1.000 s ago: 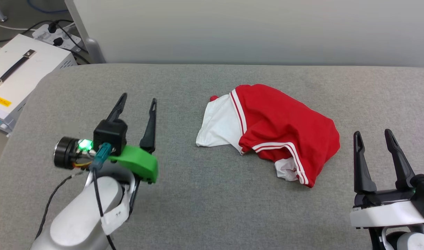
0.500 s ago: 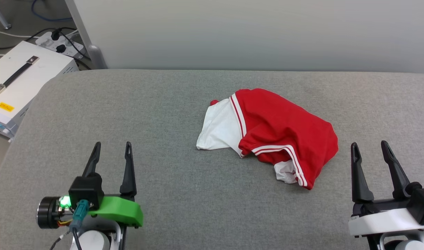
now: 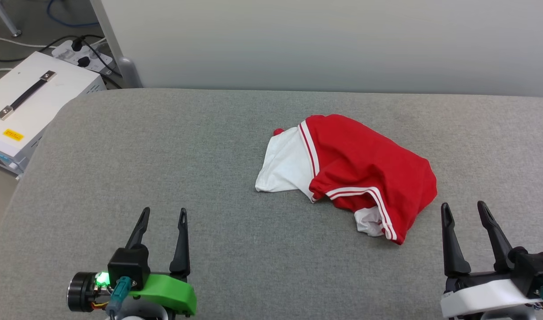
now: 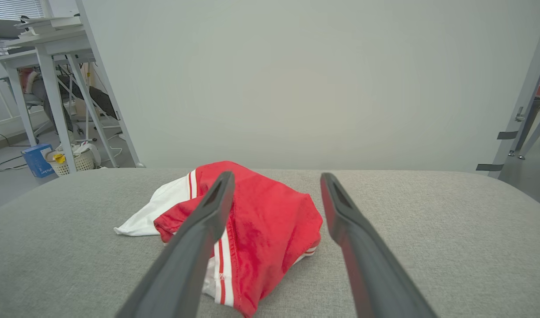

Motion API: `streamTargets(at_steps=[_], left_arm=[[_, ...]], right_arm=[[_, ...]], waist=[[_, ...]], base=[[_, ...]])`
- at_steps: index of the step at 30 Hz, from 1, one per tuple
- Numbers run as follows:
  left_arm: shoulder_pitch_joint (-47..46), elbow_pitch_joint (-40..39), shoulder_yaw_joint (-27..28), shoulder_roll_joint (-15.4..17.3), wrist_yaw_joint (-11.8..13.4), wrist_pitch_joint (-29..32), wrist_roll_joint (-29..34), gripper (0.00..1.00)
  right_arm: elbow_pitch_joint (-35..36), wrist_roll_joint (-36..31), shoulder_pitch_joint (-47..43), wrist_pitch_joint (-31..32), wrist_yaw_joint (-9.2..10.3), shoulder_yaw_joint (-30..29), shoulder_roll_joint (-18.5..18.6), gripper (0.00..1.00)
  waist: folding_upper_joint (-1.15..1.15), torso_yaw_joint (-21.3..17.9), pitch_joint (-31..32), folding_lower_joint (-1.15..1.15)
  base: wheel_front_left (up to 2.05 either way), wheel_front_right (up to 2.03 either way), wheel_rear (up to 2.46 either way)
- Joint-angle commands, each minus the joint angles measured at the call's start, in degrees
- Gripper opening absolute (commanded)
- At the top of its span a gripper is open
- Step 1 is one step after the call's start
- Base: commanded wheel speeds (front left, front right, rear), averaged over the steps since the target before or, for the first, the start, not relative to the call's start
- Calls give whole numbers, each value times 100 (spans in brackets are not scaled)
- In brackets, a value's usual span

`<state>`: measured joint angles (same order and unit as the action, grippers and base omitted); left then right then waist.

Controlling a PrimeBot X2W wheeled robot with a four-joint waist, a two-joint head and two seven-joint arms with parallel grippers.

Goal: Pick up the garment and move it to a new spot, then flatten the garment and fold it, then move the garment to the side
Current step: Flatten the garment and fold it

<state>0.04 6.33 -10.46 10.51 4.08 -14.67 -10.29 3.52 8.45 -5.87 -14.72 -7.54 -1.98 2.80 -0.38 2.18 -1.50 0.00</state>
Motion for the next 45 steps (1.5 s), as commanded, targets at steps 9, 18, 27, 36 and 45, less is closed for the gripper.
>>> streamTargets(at_steps=[9, 18, 27, 36, 45], left_arm=[[162, 75, 419, -343, -339, -32, 285, 100], [171, 121, 646, -507, -565, -32, 475, 100], [129, 204, 762, -600, -713, -32, 593, 100], [-1295, 595, 817, -327, -1058, -33, 429, 100], [-3647, 1800, -522, 297, -1154, 681, -378, 100]], right_arm=[[-52, 54, -111, -28, 5, 17, 8, 100], [-64, 62, -99, -28, 5, 24, 8, 100], [-63, 61, -92, -28, 5, 22, 8, 100], [-18, 30, 182, -28, 5, 87, 8, 100], [52, 50, 506, -28, 5, 103, 8, 100]], waist=[[38, 34, 9, 0], [38, 46, 9, 0], [38, 30, -1, 0], [38, -82, -276, 0], [38, -371, -792, 0]], base=[[0, 0, 0], [0, 0, 0], [0, 0, 0], [0, 0, 0], [0, 0, 0]])
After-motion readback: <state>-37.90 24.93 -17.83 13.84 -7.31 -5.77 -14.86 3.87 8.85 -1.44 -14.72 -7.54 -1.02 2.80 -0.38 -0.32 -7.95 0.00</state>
